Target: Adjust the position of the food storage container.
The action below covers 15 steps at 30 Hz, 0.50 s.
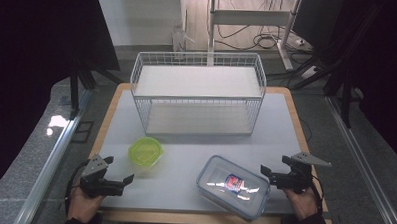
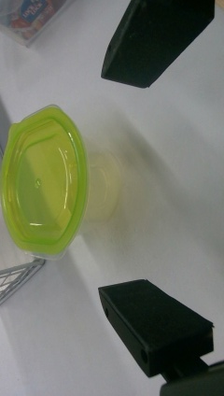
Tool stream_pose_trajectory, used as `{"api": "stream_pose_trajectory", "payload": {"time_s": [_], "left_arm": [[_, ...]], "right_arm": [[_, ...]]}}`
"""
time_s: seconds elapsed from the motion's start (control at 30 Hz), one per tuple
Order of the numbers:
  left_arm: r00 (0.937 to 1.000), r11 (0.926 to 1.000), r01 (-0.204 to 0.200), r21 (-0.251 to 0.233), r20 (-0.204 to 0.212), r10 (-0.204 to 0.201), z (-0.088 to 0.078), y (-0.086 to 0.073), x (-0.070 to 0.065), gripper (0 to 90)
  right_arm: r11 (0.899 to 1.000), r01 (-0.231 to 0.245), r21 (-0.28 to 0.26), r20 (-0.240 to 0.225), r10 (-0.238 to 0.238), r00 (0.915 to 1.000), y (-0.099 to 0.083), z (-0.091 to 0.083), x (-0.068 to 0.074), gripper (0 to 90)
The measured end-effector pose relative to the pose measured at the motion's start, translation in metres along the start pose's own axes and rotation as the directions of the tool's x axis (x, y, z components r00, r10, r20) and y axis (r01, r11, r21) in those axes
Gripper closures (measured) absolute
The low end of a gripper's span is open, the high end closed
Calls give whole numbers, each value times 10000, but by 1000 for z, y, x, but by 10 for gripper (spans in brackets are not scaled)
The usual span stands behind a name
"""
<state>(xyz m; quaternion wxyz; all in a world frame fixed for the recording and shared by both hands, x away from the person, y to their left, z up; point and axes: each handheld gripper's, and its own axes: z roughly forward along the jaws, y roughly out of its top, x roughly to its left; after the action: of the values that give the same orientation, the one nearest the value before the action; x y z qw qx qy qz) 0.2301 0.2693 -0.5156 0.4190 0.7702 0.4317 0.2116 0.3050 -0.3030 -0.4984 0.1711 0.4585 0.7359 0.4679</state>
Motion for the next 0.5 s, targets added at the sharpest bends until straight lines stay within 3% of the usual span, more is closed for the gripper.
{"api": "stream_pose_trajectory", "payload": {"time_s": [0.13,0.3,0.5], "left_arm": [[9995,9999,116,-98,299,-113,-4,0,0,10],[9998,9999,72,-151,166,-70,-7,2,0,45],[9994,9995,325,25,109,-326,-7,3,0,101]], "right_arm": [[10000,-76,12,-195,76,9998,1,2,0,3],[10000,-6,65,-327,8,9995,1,3,4,4],[9998,14,176,-321,-9,9995,1,4,6,4]]}}
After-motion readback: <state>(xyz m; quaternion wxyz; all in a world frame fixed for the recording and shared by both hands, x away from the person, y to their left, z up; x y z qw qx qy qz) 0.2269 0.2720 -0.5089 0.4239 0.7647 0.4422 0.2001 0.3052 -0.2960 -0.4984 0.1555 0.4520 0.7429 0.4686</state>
